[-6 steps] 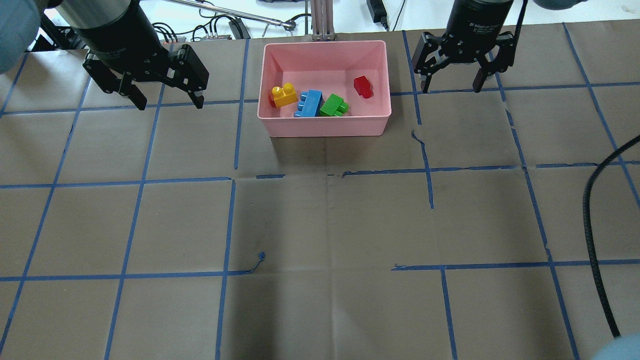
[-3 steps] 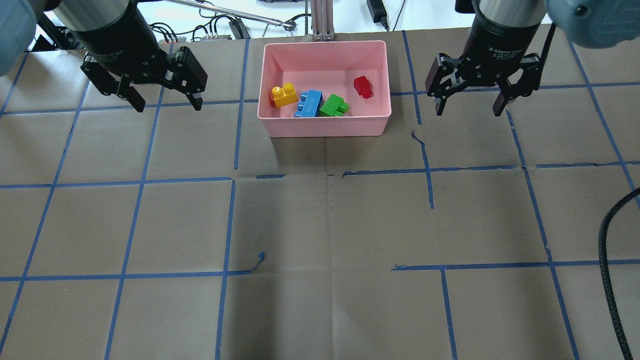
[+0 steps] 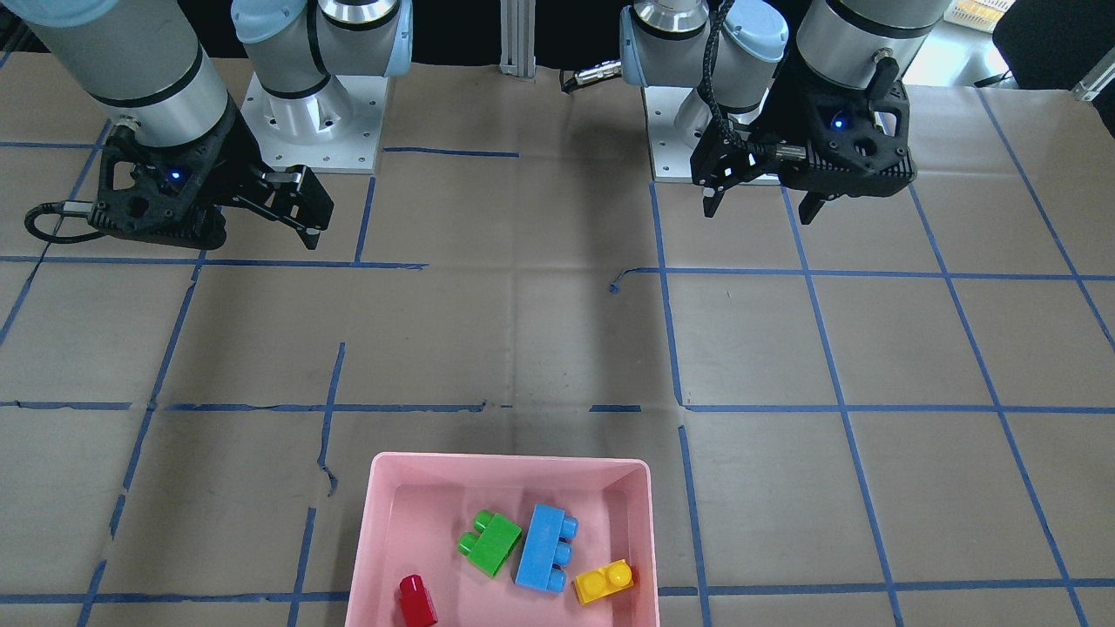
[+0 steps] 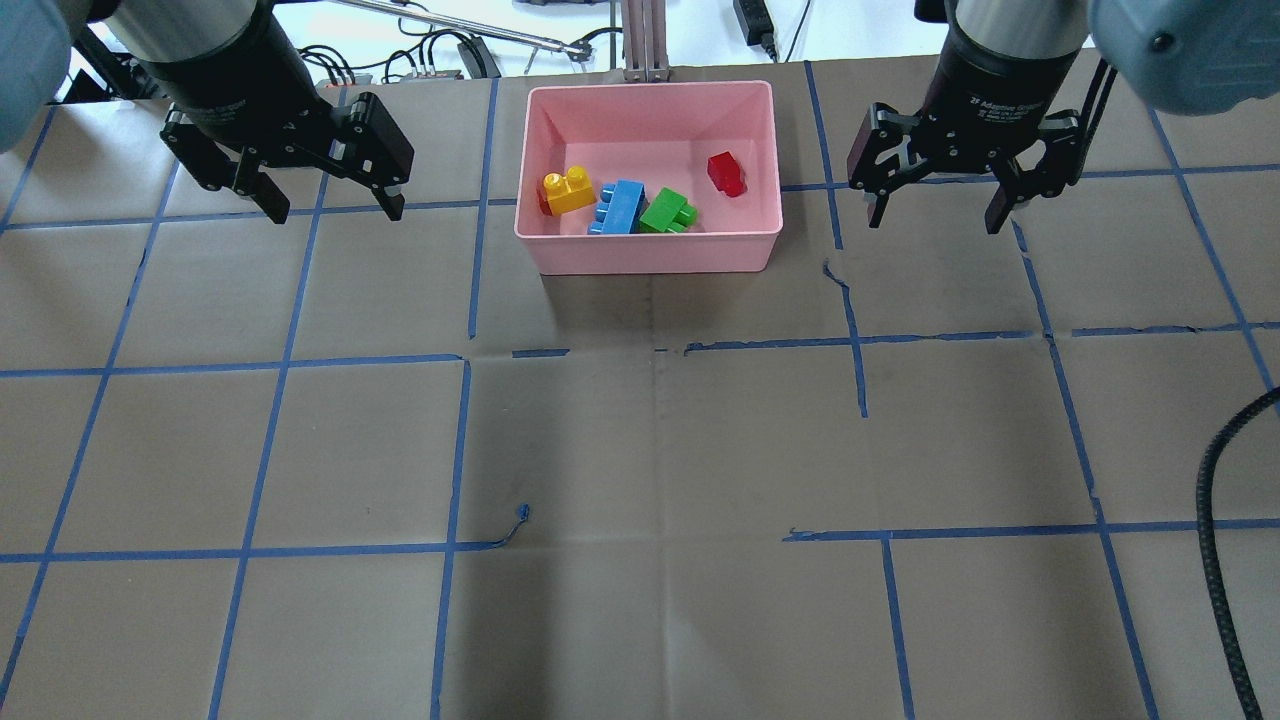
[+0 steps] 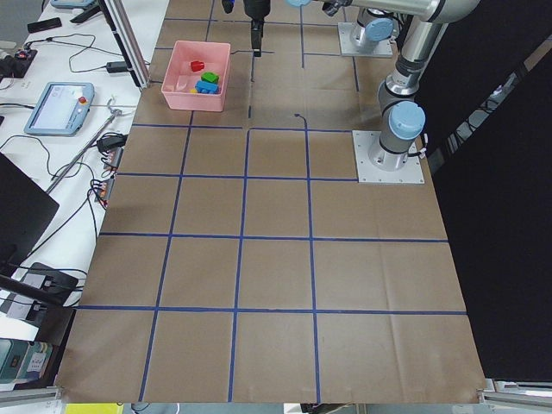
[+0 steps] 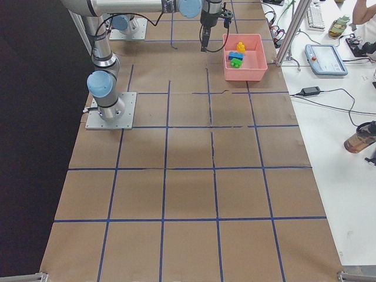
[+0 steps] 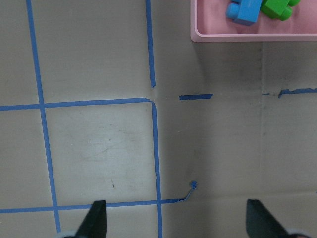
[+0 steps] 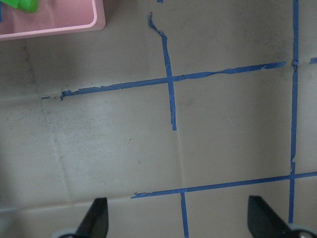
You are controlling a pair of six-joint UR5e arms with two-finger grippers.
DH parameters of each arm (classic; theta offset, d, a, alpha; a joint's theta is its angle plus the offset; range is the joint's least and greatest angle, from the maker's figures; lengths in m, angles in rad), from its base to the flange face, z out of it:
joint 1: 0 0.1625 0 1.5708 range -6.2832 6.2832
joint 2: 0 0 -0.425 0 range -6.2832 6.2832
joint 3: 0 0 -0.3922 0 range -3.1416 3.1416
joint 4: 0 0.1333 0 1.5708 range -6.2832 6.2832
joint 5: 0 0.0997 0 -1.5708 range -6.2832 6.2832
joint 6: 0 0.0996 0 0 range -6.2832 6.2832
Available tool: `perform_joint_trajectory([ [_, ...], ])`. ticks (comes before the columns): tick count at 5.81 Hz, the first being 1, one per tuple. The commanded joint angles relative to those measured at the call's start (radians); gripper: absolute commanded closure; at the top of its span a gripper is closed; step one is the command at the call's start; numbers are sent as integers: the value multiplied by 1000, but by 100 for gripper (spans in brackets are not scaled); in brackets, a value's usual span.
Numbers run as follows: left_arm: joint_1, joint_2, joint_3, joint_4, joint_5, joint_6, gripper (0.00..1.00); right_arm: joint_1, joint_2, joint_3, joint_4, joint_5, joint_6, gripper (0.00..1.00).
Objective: Put all blocks into box
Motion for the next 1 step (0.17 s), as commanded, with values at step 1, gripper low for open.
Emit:
perform_joint_trajectory([
  [1, 2, 0, 0, 1, 0, 0, 0, 0, 1, 1, 0, 1, -5, 0],
])
